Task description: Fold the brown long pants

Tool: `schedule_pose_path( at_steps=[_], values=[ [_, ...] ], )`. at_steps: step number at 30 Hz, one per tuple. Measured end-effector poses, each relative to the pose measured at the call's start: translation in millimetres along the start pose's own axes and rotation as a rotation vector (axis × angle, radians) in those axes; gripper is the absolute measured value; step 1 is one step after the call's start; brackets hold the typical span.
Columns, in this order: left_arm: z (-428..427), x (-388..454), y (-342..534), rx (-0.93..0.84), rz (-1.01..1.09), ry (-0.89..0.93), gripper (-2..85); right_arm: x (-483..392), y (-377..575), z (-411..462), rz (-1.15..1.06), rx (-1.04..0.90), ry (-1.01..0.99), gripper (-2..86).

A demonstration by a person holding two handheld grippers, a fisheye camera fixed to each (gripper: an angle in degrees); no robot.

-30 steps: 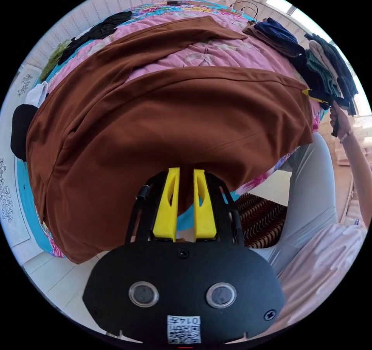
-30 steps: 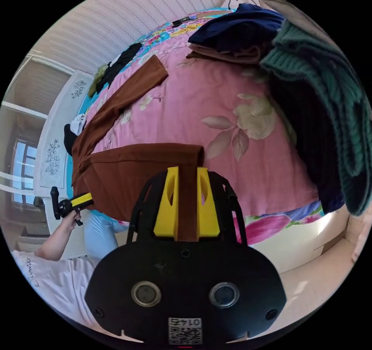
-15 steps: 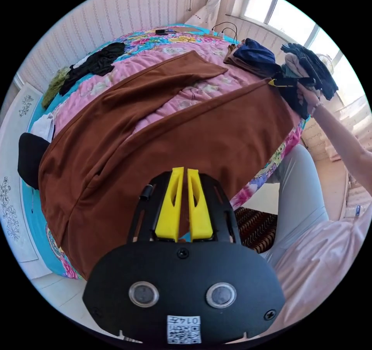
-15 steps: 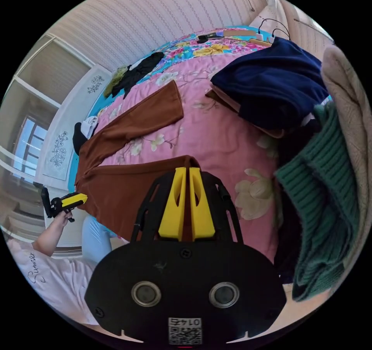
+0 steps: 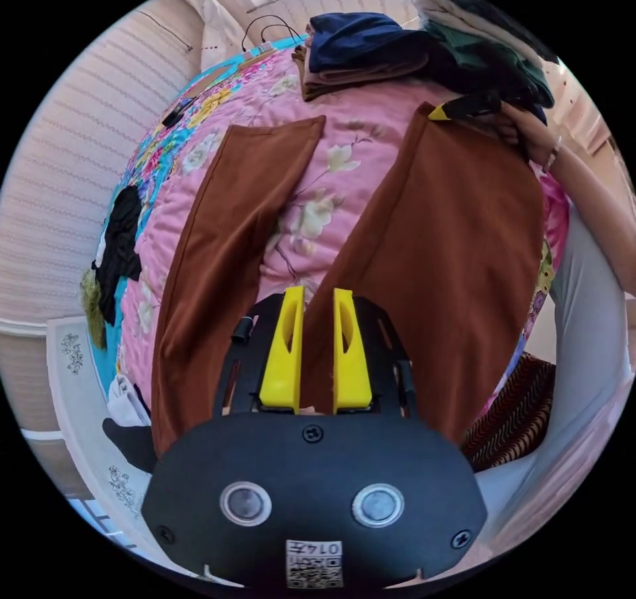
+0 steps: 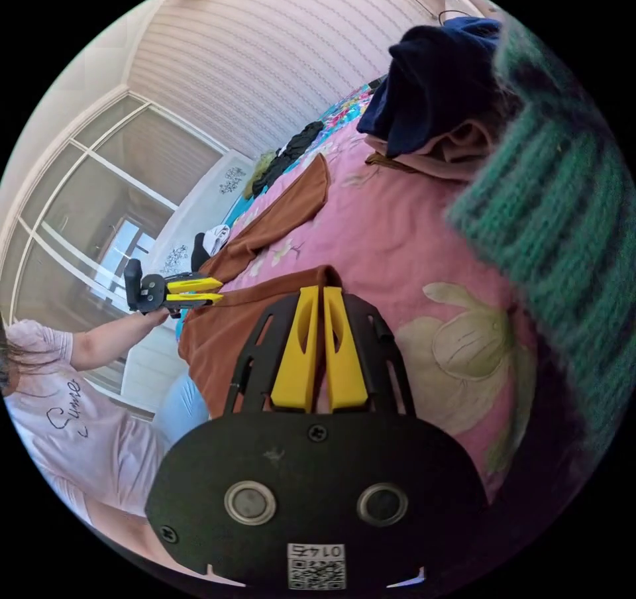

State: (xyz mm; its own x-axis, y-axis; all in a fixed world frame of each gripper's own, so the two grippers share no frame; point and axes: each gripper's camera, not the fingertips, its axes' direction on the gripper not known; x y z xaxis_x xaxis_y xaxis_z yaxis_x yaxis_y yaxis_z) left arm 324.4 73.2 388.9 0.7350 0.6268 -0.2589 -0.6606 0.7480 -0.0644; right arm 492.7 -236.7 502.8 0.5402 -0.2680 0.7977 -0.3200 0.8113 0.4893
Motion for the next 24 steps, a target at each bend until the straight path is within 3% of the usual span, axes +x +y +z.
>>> schedule_pose_path(
  at_steps=[3, 8, 18, 24],
  values=[
    [37, 7, -21, -0.088, 0.016, 0.074, 1.4, 3, -3, -1, -0.045, -0.021, -0.009, 0.3],
    [38, 17, -35, -0.084, 0.071, 0.042, -0.8, 7, 2, -9, -0.134, 0.01, -0.041, 0.4],
    [101, 1, -60, -0.138, -0.116, 0.146, -0.6, 20, 2, -10, -0.103, 0.074, 0.024, 1.5],
    [87, -7, -56, -0.106, -0.208, 0.126, 3.9, 22, 2, -8, -0.116, 0.059, 0.003, 4.8]
  ],
)
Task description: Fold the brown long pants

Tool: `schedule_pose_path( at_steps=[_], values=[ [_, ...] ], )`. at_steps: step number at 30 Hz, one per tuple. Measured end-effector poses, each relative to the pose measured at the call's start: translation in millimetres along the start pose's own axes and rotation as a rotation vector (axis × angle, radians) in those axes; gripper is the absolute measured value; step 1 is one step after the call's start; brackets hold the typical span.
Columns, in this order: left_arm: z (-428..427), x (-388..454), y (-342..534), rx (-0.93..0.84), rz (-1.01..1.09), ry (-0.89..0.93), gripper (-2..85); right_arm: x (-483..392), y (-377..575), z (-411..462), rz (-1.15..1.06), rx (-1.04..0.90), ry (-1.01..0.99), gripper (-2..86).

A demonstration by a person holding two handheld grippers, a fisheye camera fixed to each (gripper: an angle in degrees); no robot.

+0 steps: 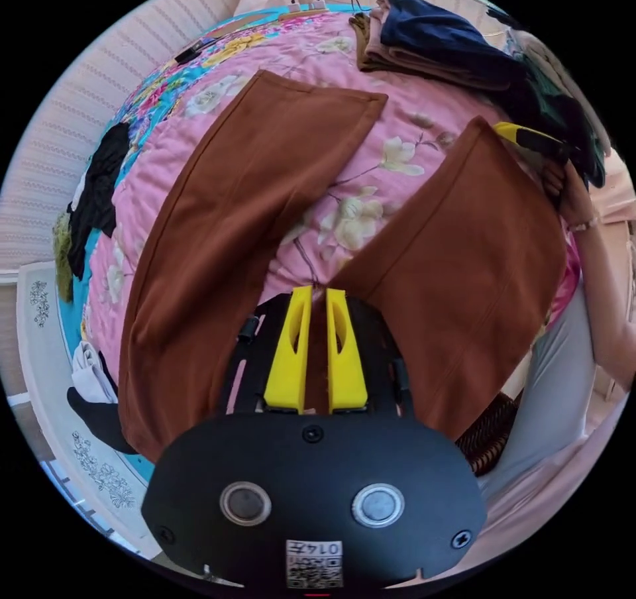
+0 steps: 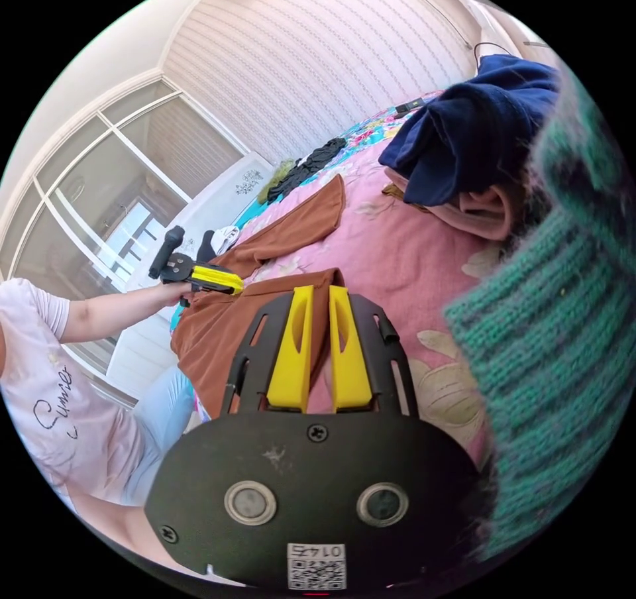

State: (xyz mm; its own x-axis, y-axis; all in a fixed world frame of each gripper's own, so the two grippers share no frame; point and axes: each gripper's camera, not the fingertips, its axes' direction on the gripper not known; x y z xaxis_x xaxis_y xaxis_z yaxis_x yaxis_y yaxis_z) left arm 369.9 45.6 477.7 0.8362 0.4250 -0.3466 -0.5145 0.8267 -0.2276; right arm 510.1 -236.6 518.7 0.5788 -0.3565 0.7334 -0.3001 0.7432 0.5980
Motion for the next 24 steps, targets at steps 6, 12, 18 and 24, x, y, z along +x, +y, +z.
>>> schedule_pose_path(
  at_steps=[6, 12, 18, 24],
  values=[
    [-53, 90, 31, 0.152, 0.18, 0.157, 5.2, 5, -2, 11, 0.04, -0.079, 0.035, 7.4],
    [-51, 218, 25, 0.276, 0.368, 0.196, 6.2, 5, -7, 26, 0.038, -0.137, 0.037, 2.1],
    [-25, 275, -10, 0.286, 0.555, -0.038, 5.8, 4, -8, 30, 0.033, -0.137, 0.017, 0.5],
    [-4, 294, -12, 0.226, 0.658, -0.099, -0.4, -1, -12, 29, 0.007, -0.112, 0.022, 0.2]
  ],
)
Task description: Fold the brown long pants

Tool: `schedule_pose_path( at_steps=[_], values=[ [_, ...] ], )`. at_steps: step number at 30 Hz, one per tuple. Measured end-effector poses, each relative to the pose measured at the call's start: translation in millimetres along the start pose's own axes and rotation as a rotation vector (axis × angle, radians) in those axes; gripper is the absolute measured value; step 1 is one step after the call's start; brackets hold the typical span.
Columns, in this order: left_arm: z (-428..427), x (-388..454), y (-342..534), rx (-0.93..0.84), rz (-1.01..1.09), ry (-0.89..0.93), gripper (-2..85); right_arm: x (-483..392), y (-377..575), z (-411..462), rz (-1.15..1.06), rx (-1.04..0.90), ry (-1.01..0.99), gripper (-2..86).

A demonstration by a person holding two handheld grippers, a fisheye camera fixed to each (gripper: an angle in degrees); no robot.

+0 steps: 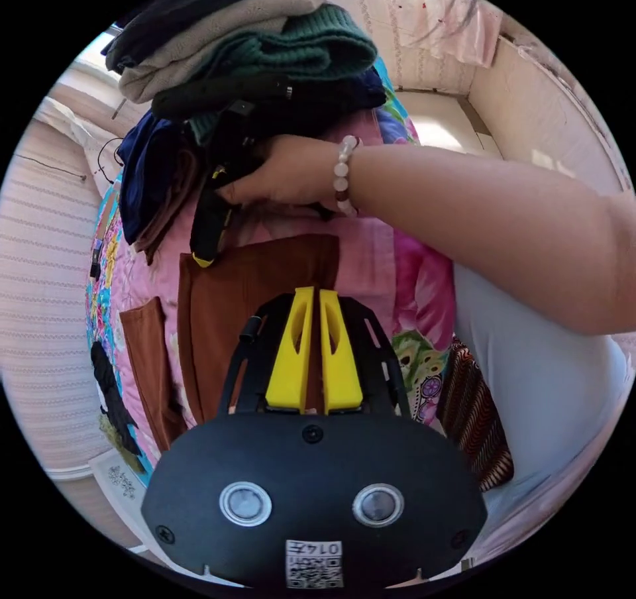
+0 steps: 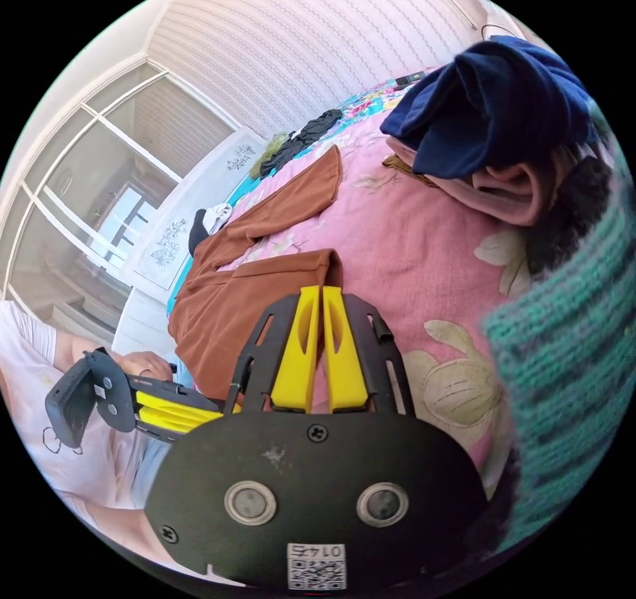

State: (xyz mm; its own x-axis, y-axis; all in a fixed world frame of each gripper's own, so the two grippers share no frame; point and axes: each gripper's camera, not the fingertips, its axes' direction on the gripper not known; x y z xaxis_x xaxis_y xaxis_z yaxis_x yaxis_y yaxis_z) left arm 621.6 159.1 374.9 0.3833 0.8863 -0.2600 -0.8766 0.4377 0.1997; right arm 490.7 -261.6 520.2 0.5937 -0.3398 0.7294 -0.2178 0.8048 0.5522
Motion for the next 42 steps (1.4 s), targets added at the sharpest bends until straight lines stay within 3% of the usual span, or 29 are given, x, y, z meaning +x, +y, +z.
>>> schedule_pose_path(
  at_steps=[6, 13, 22, 31, 36, 39, 42],
  values=[
    [-33, -21, 9, 0.169, -0.153, 0.077, -1.0, -6, -3, -4, -0.014, 0.043, 0.004, 0.1],
    [4, -10, 6, 0.099, -0.142, 0.063, -0.8, -8, -9, 10, 0.023, -0.006, 0.039, 0.2],
    [-72, -41, 62, 0.263, -0.242, 0.082, -0.2, -25, -15, 23, 0.025, -0.033, 0.091, 0.9],
    [-84, -193, 174, 0.203, -0.514, -0.019, 0.5, -85, -22, 14, -0.057, 0.038, 0.32, 9.9],
    [-72, -322, 200, 0.24, -0.607, -0.049, 2.5, -122, -58, 17, -0.127, 0.168, 0.227, 10.3],
    [-59, -372, 186, 0.218, -0.59, -0.129, 5.1, -98, -107, 61, -0.029, -0.003, 0.18, 10.7],
    [-38, -413, 177, 0.199, -0.645, -0.001, 9.4, -79, -140, 87, 0.032, -0.099, 0.192, 11.6]
  ],
)
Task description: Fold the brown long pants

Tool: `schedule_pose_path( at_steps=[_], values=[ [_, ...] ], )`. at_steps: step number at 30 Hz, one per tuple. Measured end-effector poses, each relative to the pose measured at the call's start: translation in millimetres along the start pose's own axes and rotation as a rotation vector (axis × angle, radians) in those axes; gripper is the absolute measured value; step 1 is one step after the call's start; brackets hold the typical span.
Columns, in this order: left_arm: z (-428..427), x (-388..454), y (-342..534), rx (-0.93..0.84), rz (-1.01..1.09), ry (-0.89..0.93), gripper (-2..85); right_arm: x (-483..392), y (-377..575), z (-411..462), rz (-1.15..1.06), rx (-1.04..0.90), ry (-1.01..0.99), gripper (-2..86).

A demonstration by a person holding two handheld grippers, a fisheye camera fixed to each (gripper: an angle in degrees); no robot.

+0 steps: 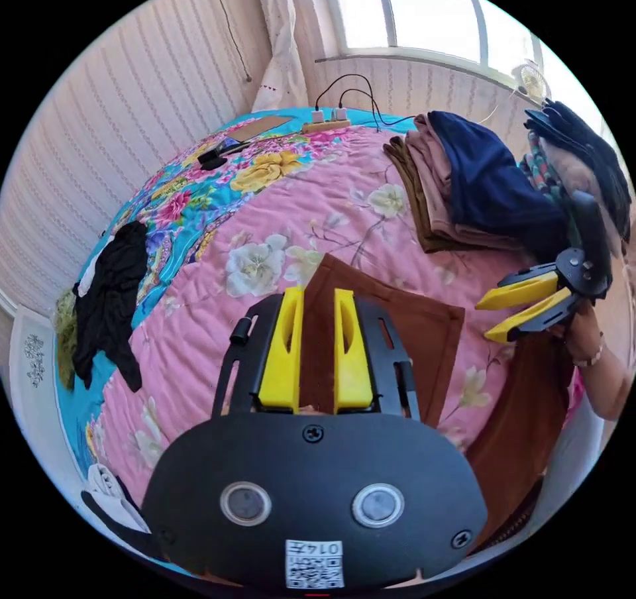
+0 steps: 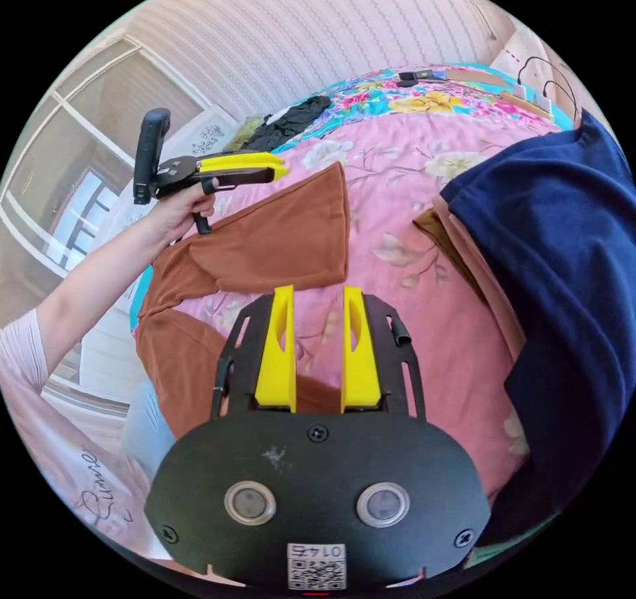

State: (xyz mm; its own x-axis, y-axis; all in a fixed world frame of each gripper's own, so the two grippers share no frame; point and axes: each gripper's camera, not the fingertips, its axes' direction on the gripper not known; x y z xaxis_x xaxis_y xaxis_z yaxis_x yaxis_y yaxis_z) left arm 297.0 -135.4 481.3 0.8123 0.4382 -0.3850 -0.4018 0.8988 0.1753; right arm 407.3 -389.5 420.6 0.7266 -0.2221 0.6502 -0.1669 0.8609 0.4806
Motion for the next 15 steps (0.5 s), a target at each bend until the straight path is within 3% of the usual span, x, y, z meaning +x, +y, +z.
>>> schedule_pose_path(
  at_steps=[5, 6, 9, 12, 15],
  values=[
    [38, -28, -12, -0.167, -0.074, 0.066, 7.9, 12, -22, 29, 0.022, -0.061, -0.024, 6.2],
    [33, -35, -10, -0.16, -0.096, 0.113, 3.3, 11, -22, 31, 0.01, -0.06, -0.014, 4.6],
    [2, -46, -9, -0.124, -0.111, 0.167, 1.0, 9, -14, 10, -0.021, 0.017, -0.085, 2.6],
    [-39, -42, -16, -0.042, -0.02, 0.149, 1.3, 4, -3, -20, -0.042, 0.088, -0.108, 2.0],
    [-35, -42, -16, -0.119, 0.008, 0.118, 3.8, 3, -2, -19, -0.006, 0.044, -0.024, 1.9]
  ],
)
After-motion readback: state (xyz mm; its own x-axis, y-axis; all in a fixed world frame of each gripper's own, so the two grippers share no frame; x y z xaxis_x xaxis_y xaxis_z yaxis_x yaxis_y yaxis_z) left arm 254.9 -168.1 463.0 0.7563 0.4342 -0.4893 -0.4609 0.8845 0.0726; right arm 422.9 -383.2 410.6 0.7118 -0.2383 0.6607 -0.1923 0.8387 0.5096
